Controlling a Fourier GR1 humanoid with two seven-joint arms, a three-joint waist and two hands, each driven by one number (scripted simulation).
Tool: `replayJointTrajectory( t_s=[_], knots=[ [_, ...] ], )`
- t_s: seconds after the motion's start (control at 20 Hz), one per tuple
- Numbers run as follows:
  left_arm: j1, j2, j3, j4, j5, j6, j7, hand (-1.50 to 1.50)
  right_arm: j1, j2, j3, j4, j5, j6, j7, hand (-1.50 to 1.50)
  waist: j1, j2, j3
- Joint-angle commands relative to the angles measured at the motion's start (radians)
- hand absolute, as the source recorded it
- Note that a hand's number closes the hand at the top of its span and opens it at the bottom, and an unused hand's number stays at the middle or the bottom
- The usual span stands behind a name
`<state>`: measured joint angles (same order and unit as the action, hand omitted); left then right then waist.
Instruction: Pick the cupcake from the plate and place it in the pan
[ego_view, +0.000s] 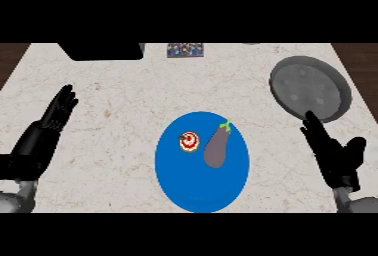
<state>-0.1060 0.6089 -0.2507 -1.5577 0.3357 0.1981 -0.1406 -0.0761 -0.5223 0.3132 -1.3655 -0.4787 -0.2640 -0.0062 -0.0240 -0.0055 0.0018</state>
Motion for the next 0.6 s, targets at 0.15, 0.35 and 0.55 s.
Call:
replayJointTrajectory(
  t_s=[0.15, 0.35, 0.55],
  knots=[
    [-0.049, -0.131, -0.055, -0.011, 0.003, 0.024, -0.003, 0.00, -0.239, 0.135, 0.069, -0.134, 0.015, 0.103, -0.094, 1.50, 0.056, 0.007, -0.001],
    [0.041, -0.255, -0.145, -0.021, -0.028, 0.082, -0.044, 0.00, -0.306, 0.113, 0.056, -0.095, 0.215, -0.136, -0.053, 1.50, 0.037, 0.003, -0.004],
    [0.037, -0.271, -0.108, -0.024, -0.048, 0.074, -0.015, 0.00, -0.178, 0.125, 0.082, -0.153, 0.210, 0.059, -0.208, -1.50, 0.026, 0.005, -0.002]
  ],
)
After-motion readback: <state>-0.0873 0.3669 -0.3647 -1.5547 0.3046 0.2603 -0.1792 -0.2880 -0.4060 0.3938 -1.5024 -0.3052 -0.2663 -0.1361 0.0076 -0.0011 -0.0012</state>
